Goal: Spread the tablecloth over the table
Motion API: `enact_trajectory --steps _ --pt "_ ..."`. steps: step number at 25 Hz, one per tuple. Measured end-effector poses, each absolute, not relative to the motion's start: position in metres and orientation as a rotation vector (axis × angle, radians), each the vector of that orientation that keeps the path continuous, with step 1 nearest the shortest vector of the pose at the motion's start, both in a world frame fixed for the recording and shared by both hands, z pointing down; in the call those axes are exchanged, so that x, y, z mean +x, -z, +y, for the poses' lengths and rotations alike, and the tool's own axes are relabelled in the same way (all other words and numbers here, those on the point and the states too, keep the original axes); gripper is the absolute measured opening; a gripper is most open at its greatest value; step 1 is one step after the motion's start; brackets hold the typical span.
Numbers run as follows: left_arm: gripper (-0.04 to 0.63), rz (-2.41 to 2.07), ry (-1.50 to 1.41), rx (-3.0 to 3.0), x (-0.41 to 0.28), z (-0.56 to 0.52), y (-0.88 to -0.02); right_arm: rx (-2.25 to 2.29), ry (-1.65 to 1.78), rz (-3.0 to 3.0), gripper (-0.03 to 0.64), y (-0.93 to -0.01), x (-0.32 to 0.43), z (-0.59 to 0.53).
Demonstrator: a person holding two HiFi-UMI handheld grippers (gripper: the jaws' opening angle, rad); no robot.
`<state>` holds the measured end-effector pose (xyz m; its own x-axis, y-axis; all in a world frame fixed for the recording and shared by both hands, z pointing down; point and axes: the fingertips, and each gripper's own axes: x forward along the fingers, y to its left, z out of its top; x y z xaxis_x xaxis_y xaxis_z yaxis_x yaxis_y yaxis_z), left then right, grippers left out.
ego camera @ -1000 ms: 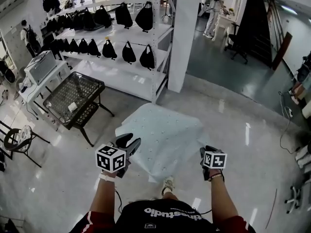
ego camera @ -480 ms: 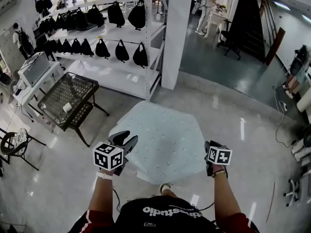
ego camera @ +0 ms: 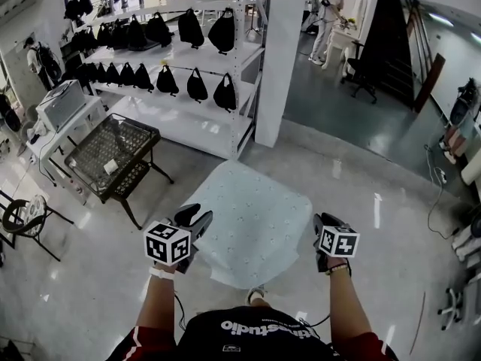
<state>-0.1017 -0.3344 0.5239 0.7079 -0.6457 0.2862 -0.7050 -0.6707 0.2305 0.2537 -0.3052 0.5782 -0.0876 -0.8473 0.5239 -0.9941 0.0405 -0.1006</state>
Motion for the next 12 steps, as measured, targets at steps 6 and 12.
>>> enact_trajectory --steps 6,12 --pt "0.181 -1.155 -0.242 2.600 -0.121 -0.334 -0.507 1.882 -0.536 -2.086 0.121 -0.543 0.235 -0.317" --pt "0.179 -1.279 -0.199 2.624 -0.143 -0.336 -0.481 1.897 -0.426 -2.172 0.121 -0.505 0.214 -0.322"
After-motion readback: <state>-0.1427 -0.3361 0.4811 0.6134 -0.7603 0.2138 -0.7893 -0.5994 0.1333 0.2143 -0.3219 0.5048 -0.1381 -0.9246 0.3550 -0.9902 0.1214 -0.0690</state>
